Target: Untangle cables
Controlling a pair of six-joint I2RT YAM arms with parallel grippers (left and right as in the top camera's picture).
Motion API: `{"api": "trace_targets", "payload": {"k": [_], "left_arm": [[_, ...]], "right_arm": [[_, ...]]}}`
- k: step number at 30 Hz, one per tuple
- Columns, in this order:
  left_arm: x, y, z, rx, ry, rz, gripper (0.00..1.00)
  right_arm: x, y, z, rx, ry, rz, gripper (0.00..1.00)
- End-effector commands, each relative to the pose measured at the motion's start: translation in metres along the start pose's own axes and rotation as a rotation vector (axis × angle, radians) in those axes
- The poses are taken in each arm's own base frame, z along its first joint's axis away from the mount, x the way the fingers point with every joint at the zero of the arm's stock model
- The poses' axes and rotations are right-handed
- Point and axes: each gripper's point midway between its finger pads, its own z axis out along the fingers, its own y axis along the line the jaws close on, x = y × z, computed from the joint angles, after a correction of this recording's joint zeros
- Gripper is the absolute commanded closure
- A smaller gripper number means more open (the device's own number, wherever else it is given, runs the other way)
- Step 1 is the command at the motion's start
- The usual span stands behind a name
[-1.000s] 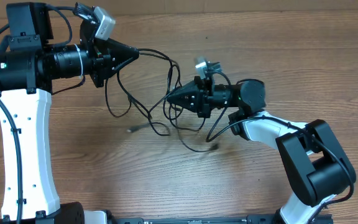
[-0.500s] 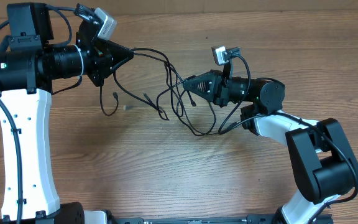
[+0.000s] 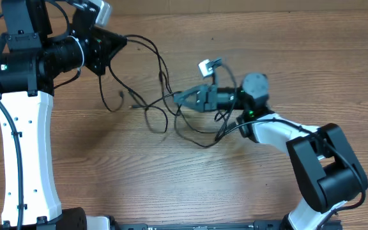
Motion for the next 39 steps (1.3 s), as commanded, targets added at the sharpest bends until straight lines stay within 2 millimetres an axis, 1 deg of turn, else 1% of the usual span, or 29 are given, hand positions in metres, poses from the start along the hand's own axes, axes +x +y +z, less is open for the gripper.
{"api": "trace_targets", "payload": {"k": [1,3,4,5,8,10,12,14,15,16,17,19,21,22,24,25,26,30,36,39], "left_arm": [[-0.018,0.001,-0.012,-0.062,-0.056,-0.087,0.96],[-0.024,0.011,-0.013,-0.115,-0.079,-0.139,0.96],[-0.027,0.017,-0.014,-0.15,-0.094,-0.17,0.96],[-0.029,0.02,-0.015,-0.162,-0.101,-0.184,0.96],[-0.031,0.02,-0.015,-0.159,-0.112,-0.189,0.96],[-0.03,0.019,-0.015,-0.158,-0.108,-0.191,0.96],[-0.027,0.019,-0.014,-0.157,-0.097,-0.2,0.96],[-0.025,0.018,-0.014,-0.156,-0.089,-0.206,0.96],[-0.025,0.018,-0.014,-0.155,-0.087,-0.208,0.96],[-0.024,0.018,-0.014,-0.155,-0.086,-0.209,0.92],[-0.023,0.018,-0.014,-0.155,-0.081,-0.212,0.83],[-0.02,0.017,-0.014,-0.154,-0.069,-0.216,0.64],[-0.016,0.017,-0.014,-0.154,-0.053,-0.202,0.33],[-0.014,0.018,-0.014,-0.163,-0.044,-0.196,0.19],[-0.009,0.025,-0.015,-0.205,-0.026,-0.204,0.08],[-0.007,0.028,-0.016,-0.229,-0.017,-0.208,0.04],[-0.004,0.032,-0.016,-0.251,-0.008,-0.213,0.01],[0.009,0.038,-0.019,-0.3,0.038,-0.238,0.0],[0.031,0.033,-0.016,-0.285,0.127,-0.291,0.0],[0.046,0.029,-0.008,-0.263,0.195,-0.297,0.0]], "right_arm": [[0.021,-0.004,0.015,0.019,0.076,-0.052,0.96],[0.033,-0.02,0.019,0.069,0.105,0.008,0.96],[0.041,-0.031,0.02,0.109,0.118,0.046,0.96],[0.046,-0.04,0.02,0.14,0.123,0.066,0.96],[0.054,-0.062,0.014,0.228,0.121,0.122,0.96],[0.054,-0.078,0.008,0.297,0.095,0.163,0.96],[0.052,-0.089,0.001,0.348,0.069,0.185,0.84],[0.048,-0.097,-0.007,0.388,0.043,0.201,0.67],[0.046,-0.101,-0.011,0.406,0.029,0.21,0.35],[0.043,-0.105,-0.015,0.419,0.015,0.219,0.2],[0.04,-0.108,-0.02,0.435,0.0,0.228,0.0],[0.033,-0.113,-0.029,0.456,-0.032,0.236,0.0],[0.026,-0.116,-0.038,0.462,-0.06,0.241,0.0],[0.022,-0.117,-0.043,0.465,-0.074,0.244,0.0],[0.015,-0.119,-0.052,0.471,-0.099,0.251,0.0],[0.012,-0.121,-0.058,0.476,-0.115,0.257,0.0],[0.009,-0.122,-0.063,0.48,-0.126,0.26,0.0],[0.0,-0.127,-0.081,0.495,-0.158,0.246,0.0],[-0.009,-0.133,-0.104,0.519,-0.201,0.246,0.0],[-0.014,-0.135,-0.115,0.525,-0.227,0.252,0.0]]}}
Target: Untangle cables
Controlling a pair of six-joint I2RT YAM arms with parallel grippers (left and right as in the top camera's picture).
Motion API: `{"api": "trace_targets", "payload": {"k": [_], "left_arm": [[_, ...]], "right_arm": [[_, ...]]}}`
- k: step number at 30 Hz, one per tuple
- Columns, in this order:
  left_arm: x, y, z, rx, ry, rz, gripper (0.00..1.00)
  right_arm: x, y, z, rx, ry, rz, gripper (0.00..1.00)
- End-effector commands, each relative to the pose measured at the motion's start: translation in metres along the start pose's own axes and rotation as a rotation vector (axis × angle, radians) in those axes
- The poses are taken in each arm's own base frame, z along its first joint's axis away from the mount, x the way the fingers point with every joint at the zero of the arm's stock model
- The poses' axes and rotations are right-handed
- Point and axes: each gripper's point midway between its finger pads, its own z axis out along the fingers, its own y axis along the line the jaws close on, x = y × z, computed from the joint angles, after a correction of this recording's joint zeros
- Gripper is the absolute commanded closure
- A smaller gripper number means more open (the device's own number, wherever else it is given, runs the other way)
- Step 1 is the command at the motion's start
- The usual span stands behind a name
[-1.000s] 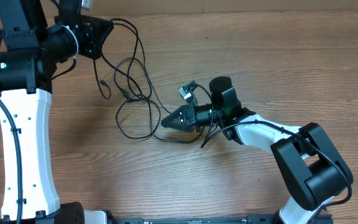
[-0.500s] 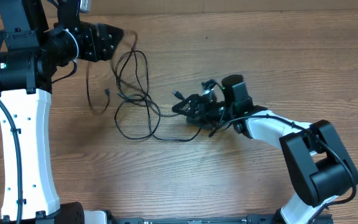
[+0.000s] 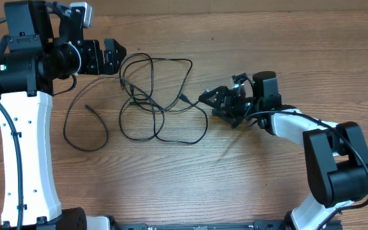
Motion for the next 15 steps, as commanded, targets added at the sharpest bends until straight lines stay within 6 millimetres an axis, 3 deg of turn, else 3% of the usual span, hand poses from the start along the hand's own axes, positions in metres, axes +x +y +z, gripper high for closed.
{"api": "trace_targets", "payload": {"k": [1,6,11,12,15], "left_arm": [[0.006,-0.007,0.003,0.003,0.037,0.054,0.0],[0.021,-0.008,0.032,-0.015,0.14,0.087,0.0],[0.03,0.017,0.06,-0.159,0.212,0.038,0.01],[0.03,0.024,0.068,-0.172,0.221,0.007,0.01],[0.031,0.032,0.074,-0.184,0.226,-0.041,0.0]], "right_arm": [[-0.013,0.002,-0.012,-0.004,-0.043,-0.029,0.0],[-0.022,0.004,-0.016,-0.016,-0.071,-0.053,0.0],[-0.023,0.019,-0.013,-0.065,-0.072,-0.117,0.0],[-0.028,0.028,-0.01,-0.084,-0.1,-0.149,0.0],[-0.04,0.033,-0.005,-0.061,-0.174,-0.129,0.0]]}}
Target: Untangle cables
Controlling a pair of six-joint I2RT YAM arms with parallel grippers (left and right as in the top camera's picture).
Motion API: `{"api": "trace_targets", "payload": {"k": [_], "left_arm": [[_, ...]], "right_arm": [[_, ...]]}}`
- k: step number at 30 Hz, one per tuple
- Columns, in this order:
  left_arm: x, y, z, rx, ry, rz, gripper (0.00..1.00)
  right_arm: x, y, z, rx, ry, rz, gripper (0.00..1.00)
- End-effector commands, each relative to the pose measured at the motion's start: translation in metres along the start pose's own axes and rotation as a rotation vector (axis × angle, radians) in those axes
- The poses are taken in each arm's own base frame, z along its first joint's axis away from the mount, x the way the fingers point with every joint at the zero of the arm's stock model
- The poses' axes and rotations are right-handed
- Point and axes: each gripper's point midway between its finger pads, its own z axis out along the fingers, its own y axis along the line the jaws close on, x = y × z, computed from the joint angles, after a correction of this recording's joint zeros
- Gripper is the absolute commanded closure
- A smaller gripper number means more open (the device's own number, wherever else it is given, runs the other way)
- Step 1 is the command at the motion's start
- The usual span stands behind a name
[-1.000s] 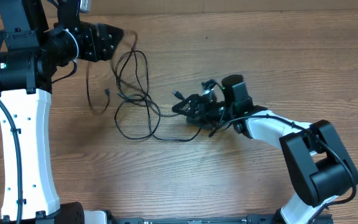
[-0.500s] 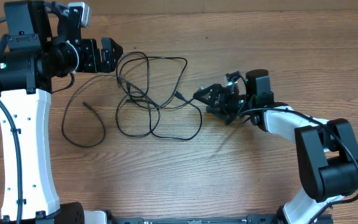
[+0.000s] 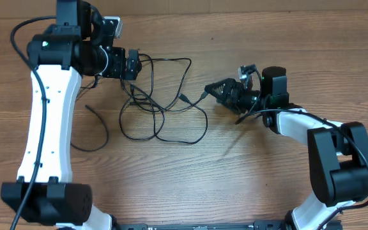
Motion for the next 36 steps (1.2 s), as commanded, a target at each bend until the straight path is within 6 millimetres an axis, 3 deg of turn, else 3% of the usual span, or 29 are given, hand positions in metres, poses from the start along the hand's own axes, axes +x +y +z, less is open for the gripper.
{"api": "trace_targets", "payload": {"k": [1,12,16,24,27,32,36], "left_arm": [[-0.005,0.021,0.006,-0.072,0.0,-0.092,0.0],[-0.001,0.04,0.033,-0.122,0.059,-0.117,0.0],[-0.006,0.041,0.033,-0.126,0.037,-0.131,0.0],[-0.008,0.041,0.033,-0.127,0.029,-0.128,0.01],[-0.009,0.041,0.033,-0.126,0.025,-0.128,0.0],[-0.009,0.041,0.033,-0.126,0.025,-0.127,0.01],[-0.009,0.041,0.033,-0.125,0.025,-0.127,0.0]], "right_arm": [[-0.012,0.014,0.011,0.024,-0.085,-0.002,0.0],[-0.02,0.033,0.057,0.108,-0.202,-0.069,0.0],[-0.024,0.039,0.076,0.103,-0.199,-0.082,0.0],[-0.037,0.017,0.105,0.126,-0.203,-0.019,0.02],[-0.037,0.015,0.111,0.125,-0.199,-0.021,0.1],[-0.029,0.039,0.126,0.076,-0.223,-0.081,0.23],[-0.019,0.042,0.135,0.1,-0.238,-0.092,0.33]]}}
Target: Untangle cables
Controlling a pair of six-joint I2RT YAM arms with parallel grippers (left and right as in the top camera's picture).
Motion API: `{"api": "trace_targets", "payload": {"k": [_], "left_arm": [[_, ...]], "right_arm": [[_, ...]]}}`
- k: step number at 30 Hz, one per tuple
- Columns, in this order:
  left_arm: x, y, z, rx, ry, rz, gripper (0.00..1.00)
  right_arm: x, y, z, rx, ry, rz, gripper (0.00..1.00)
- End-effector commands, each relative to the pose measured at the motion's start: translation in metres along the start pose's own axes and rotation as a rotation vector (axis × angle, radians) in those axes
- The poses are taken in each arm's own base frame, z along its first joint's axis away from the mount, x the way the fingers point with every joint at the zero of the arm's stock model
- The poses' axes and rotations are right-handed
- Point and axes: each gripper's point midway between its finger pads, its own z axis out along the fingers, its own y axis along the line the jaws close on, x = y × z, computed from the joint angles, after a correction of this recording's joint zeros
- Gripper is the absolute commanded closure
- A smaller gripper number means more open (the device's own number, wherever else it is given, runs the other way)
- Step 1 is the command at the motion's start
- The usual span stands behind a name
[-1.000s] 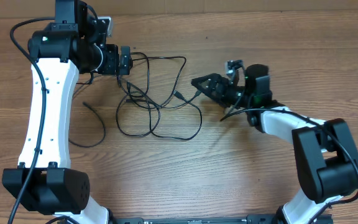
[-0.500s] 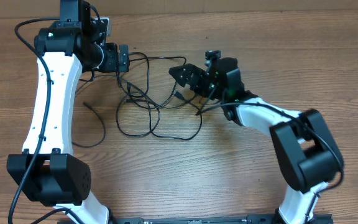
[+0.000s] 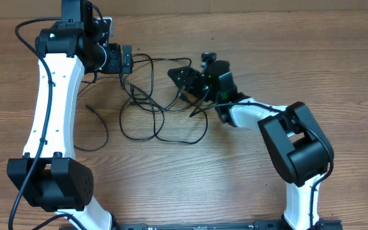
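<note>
Thin black cables (image 3: 160, 107) lie in overlapping loops on the wooden table, mid-left. One loose strand (image 3: 93, 125) curves away on the left with its free end near the left arm. My left gripper (image 3: 128, 61) is at the upper left edge of the loops, against the cable; the overhead view does not show how its jaws stand. My right gripper (image 3: 179, 75) hovers over the upper right part of the loops, fingers apart, just above a small cable plug (image 3: 183, 97). Nothing shows between its fingers.
The white left arm (image 3: 50, 115) runs down the left side of the table (image 3: 248, 191). The right arm (image 3: 286, 140) bends in from the lower right. Each arm's own wiring hangs beside it.
My right gripper has moved left, from beside the loops' right end to over their upper right part. The left gripper has shifted slightly left. The cables lie as before.
At first both grippers held the cables stretched and bunched between them. Then the cables lay flat in loose loops with both grippers apart from them. The left gripper then came to the loops' upper left edge, and now the right has closed in too.
</note>
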Motion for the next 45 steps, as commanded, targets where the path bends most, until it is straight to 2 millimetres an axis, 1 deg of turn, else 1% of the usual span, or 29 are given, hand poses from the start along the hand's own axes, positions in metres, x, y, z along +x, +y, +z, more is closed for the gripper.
{"api": "trace_targets", "payload": {"k": [1,3,5,7,8,10,12,14,17,20,21,22,23,24,29,31,35,42,45], "left_arm": [[-0.006,0.003,-0.004,-0.011,-0.017,-0.022,0.01],[-0.006,0.003,-0.004,-0.011,-0.017,-0.022,0.0],[-0.006,0.003,-0.004,-0.012,-0.017,-0.023,0.01],[-0.006,0.003,-0.004,-0.011,-0.017,-0.022,0.0],[-0.006,0.003,-0.004,-0.012,-0.017,-0.022,0.01],[-0.006,0.003,-0.004,-0.011,-0.017,-0.022,0.0],[-0.006,0.003,-0.004,-0.012,-0.017,-0.022,0.0],[-0.006,0.003,-0.004,-0.012,-0.017,-0.022,0.0],[-0.006,0.003,-0.004,-0.012,-0.017,-0.022,0.0],[-0.006,0.003,-0.004,-0.012,-0.017,-0.022,0.01],[-0.006,0.003,-0.004,-0.012,-0.017,-0.022,0.0],[-0.006,0.003,-0.004,-0.012,-0.017,-0.022,0.01],[-0.006,0.003,-0.004,-0.012,-0.017,-0.022,0.01],[-0.006,0.003,-0.004,-0.012,-0.017,-0.022,0.01],[-0.006,0.003,-0.004,-0.012,-0.017,-0.022,0.0],[-0.006,0.003,-0.004,-0.011,-0.017,-0.022,0.0],[-0.006,0.003,-0.004,-0.012,-0.017,-0.022,0.0],[-0.006,0.003,-0.004,-0.011,-0.017,-0.022,0.0],[-0.006,0.003,-0.004,-0.012,-0.017,-0.022,0.0]], "right_arm": [[0.003,0.016,0.009,0.001,-0.038,-0.026,0.39],[0.005,0.017,0.01,0.003,-0.038,-0.028,0.51],[0.007,0.016,0.01,0.005,-0.031,-0.025,0.77],[0.011,0.018,0.01,-0.007,-0.009,-0.025,0.93],[0.013,0.02,0.009,-0.021,0.009,-0.024,0.96],[0.013,0.02,0.007,-0.039,0.033,-0.025,0.96],[0.009,0.023,0.002,-0.069,0.058,-0.026,0.96],[-0.003,0.027,-0.008,-0.093,0.067,-0.024,0.96],[-0.029,0.035,-0.032,-0.093,0.037,-0.049,0.96],[-0.061,0.058,-0.068,-0.076,-0.017,-0.115,0.96],[-0.068,0.066,-0.077,-0.076,-0.029,-0.131,0.96],[-0.084,0.088,-0.103,-0.074,-0.059,-0.177,0.96],[-0.09,0.098,-0.116,-0.073,-0.071,-0.2,0.96],[-0.097,0.114,-0.133,-0.073,-0.087,-0.231,0.96],[-0.122,0.174,-0.203,-0.057,-0.195,-0.335,0.96],[-0.132,0.202,-0.235,-0.055,-0.261,-0.38,0.96],[-0.149,0.249,-0.294,-0.052,-0.398,-0.465,0.96],[-0.177,0.298,-0.38,-0.035,-0.605,-0.557,0.96],[-0.192,0.314,-0.417,-0.027,-0.708,-0.58,0.96]]}}
